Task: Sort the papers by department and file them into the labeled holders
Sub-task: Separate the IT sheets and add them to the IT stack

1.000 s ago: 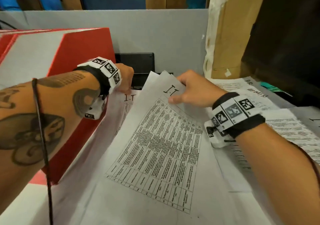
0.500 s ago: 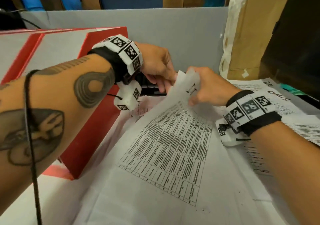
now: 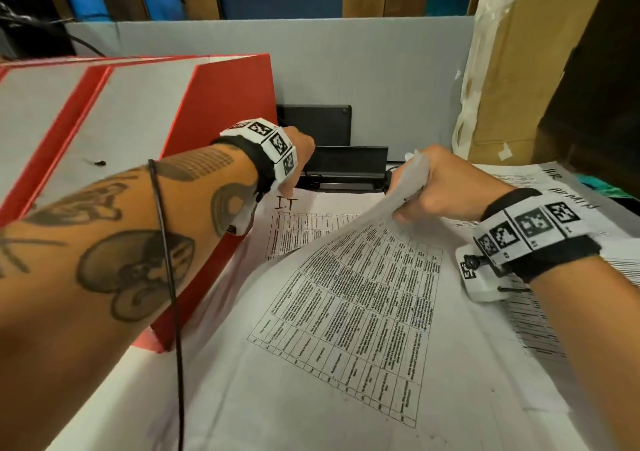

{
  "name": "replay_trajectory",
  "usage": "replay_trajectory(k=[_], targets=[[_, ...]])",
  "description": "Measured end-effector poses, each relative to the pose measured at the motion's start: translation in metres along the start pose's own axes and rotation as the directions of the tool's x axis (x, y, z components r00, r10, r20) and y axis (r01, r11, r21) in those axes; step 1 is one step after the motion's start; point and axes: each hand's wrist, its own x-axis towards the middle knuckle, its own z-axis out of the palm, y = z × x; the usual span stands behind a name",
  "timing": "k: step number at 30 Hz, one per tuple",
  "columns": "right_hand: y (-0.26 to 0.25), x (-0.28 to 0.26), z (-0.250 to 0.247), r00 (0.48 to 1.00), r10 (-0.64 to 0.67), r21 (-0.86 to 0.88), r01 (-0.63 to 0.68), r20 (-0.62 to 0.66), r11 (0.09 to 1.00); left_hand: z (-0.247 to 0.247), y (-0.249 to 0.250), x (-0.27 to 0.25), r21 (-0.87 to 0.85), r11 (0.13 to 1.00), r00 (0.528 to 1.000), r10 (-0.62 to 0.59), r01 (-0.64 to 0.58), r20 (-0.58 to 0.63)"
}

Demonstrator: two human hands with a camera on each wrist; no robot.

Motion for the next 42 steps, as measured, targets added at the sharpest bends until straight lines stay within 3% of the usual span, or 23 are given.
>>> replay_trajectory(k=[6,12,15,17,20,23,25,26,27,29,30,31,42], targets=[[-0.009,-0.003,0.002,1.0,0.029,0.009,-0.029,0.001,1.0,-0.01,0.0,0.0,-0.03,0.999,0.996,-0.025,0.022,-0.085],[-0.013,0.0,0.007,0.996,0.05,0.015,-0.049,-0.075,0.999,-0.013,-0.005,-0.013,-0.072,0.997,0.977,-0.05,0.036,-0.205],[-0.012,0.004,0.009,0.99,0.044,-0.018,-0.046,-0.133,0.999,-0.022,-0.007,-0.019,-0.176,0.981,0.968,0.037,-0.083,-0.249],[-0.014,0.004,0.009,0.99,0.015,-0.035,-0.02,-0.143,0.999,-0.032,-0.004,-0.028,-0.316,0.912,0.95,0.183,-0.26,-0.252],[-0.015,0.003,0.008,0.992,-0.023,-0.015,0.021,-0.123,1.0,-0.047,0.005,-0.042,-0.554,0.717,0.906,0.355,-0.423,-0.231],[-0.008,0.002,0.005,0.986,-0.012,-0.022,0.008,-0.166,1.0,-0.05,0.013,-0.043,-0.77,0.478,0.87,0.451,-0.423,-0.198],[-0.004,0.001,0.002,0.984,-0.019,0.001,0.02,-0.179,1.0,-0.043,0.01,-0.031,-0.865,0.379,0.895,0.417,-0.328,-0.157],[-0.004,-0.001,0.001,0.985,-0.026,0.009,0.028,-0.168,1.0,-0.036,0.007,-0.024,-0.87,0.404,0.919,0.375,-0.281,-0.122],[-0.004,-0.002,0.001,0.989,-0.033,0.002,0.033,-0.145,0.999,-0.028,0.002,-0.016,-0.832,0.494,0.939,0.334,-0.252,-0.086],[-0.005,-0.004,0.001,0.996,-0.044,-0.056,0.04,-0.078,0.998,-0.011,-0.005,-0.001,-0.597,0.776,0.967,0.255,-0.203,0.002],[-0.005,-0.003,0.002,0.998,-0.043,-0.086,0.039,-0.051,0.996,0.0,-0.007,0.003,-0.449,0.877,0.976,0.213,-0.169,0.049],[-0.004,-0.003,0.002,0.999,-0.038,-0.1,0.034,-0.036,0.994,0.008,-0.008,0.006,-0.355,0.923,0.978,0.189,-0.148,0.085],[-0.002,0.001,0.005,0.999,-0.03,-0.072,0.028,-0.026,0.997,0.025,0.008,0.017,-0.497,0.851,0.979,0.205,-0.171,0.013]])
